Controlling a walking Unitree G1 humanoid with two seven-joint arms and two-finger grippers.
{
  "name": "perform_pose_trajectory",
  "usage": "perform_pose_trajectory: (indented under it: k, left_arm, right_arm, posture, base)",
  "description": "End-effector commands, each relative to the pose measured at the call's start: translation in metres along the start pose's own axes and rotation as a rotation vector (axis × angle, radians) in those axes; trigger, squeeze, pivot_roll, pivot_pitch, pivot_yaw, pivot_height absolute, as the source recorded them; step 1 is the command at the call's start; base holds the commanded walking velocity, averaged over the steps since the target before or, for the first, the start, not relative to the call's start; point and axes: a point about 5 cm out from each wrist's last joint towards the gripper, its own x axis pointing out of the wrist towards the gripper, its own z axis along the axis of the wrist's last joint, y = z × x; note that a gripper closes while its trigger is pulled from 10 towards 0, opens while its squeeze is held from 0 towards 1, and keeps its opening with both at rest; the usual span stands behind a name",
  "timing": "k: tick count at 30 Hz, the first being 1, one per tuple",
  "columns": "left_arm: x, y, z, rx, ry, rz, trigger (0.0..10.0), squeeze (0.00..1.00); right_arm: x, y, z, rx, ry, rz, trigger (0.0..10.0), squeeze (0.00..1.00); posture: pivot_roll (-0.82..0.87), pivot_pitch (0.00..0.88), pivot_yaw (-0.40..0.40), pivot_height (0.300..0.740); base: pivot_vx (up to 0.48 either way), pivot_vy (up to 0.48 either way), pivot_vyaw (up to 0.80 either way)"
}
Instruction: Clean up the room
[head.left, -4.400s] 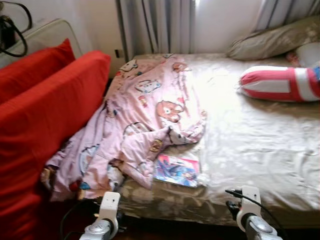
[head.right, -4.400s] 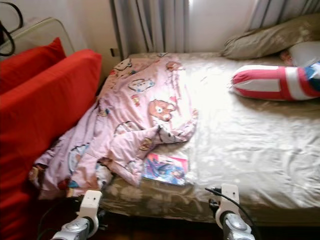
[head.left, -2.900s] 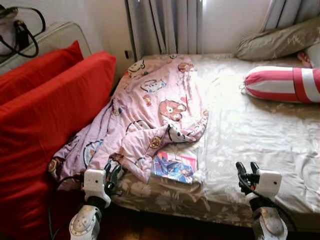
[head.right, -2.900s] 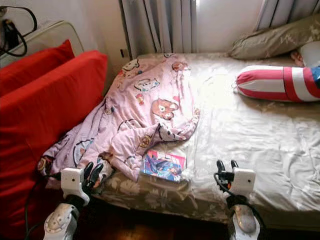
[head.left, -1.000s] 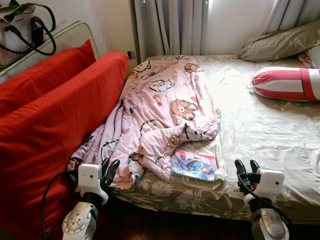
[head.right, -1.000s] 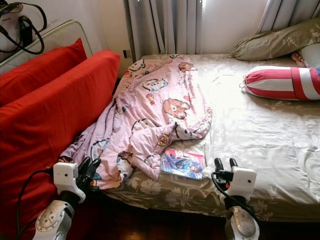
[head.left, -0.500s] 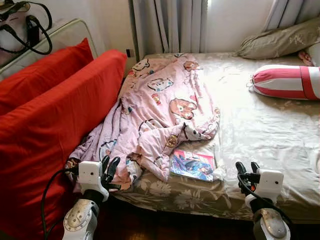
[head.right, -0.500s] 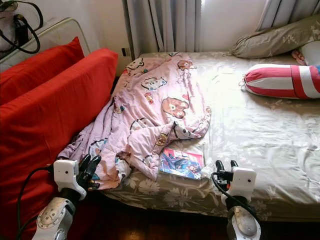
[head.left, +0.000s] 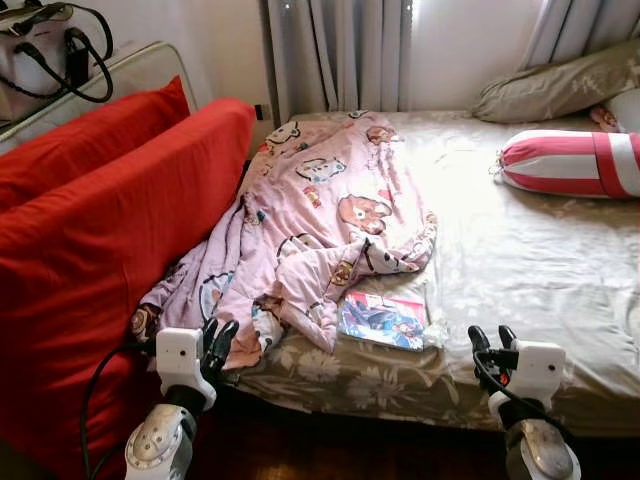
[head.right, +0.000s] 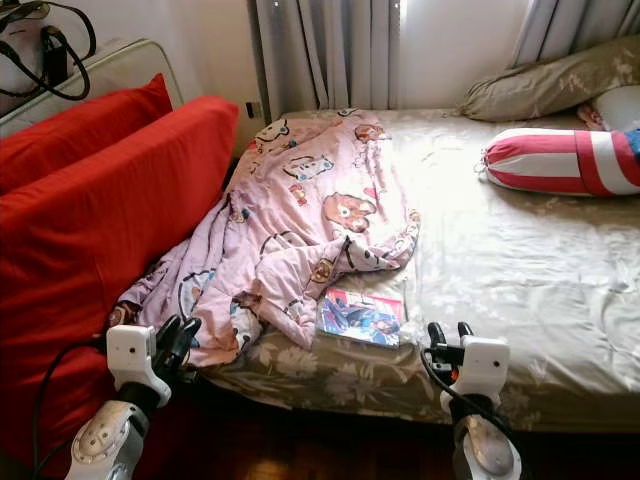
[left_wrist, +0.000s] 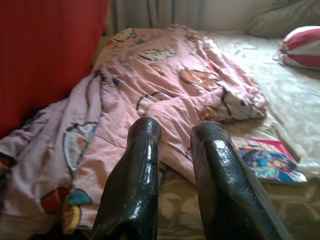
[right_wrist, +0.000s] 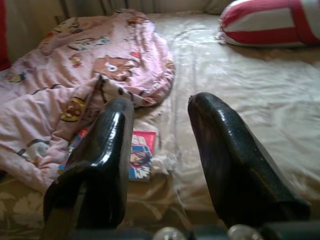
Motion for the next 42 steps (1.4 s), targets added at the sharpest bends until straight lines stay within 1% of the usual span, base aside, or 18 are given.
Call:
perform_pose_trajectory:
  k: [1,6,12,16,23,24,27,42]
  left_arm:
    - [0.002,-0.001,0.005,0.009,-0.008,-0.012,10.0,0.00]
    - [0.002,-0.001,0.005,0.003,-0.008,-0.011,10.0,0.00]
    - [0.001,0.000,0.006,0.002,-0.005,-0.015,10.0,0.00]
    - [0.001,0.000,0.005,0.000,-0.002,-0.016,10.0,0.00]
    - [0.000,-0.001,0.004,-0.003,0.004,-0.018,10.0,0.00]
    - [0.000,-0.001,0.004,-0.004,0.004,-0.017,10.0,0.00]
    - [-0.001,-0.001,0.004,-0.003,0.004,-0.017,10.0,0.00]
    - [0.000,-0.001,0.005,-0.003,0.003,-0.021,10.0,0.00]
  right_arm:
    - [0.004,0.001,0.004,0.008,-0.009,0.008,10.0,0.00]
    - [0.004,0.002,0.004,0.009,-0.008,0.011,10.0,0.00]
    - [0.000,0.005,-0.001,0.016,0.006,0.007,10.0,0.00]
    - [-0.002,0.007,-0.005,0.005,0.038,0.010,10.0,0.00]
    - [-0.003,0.009,-0.006,0.002,0.037,0.025,10.0,0.00]
    - [-0.004,0.009,-0.005,0.009,0.022,0.027,10.0,0.00]
    - [-0.003,0.009,-0.005,0.001,0.029,0.027,10.0,0.00]
    - [-0.003,0.014,-0.006,0.018,0.029,0.050,10.0,0.00]
  posture:
    - [-0.08,0.000,0.092,0.672]
    - [-0.08,0.000,0.093,0.672]
    - [-0.07,0.000,0.096,0.672]
    - [-0.07,0.000,0.096,0.672]
    - [-0.07,0.000,0.095,0.632]
    - [-0.07,0.000,0.093,0.632]
    - [-0.07,0.000,0.093,0.632]
    - [-0.07,0.000,0.094,0.632]
  base:
    - [0.000,0.000,0.00]
    - [0.000,0.000,0.00]
    - [0.000,0.000,0.00]
    - [0.000,0.000,0.00]
    - [0.000,0.000,0.00]
    - [0.000,0.000,0.00]
    - [0.000,0.000,0.00]
    - [0.000,0.000,0.00]
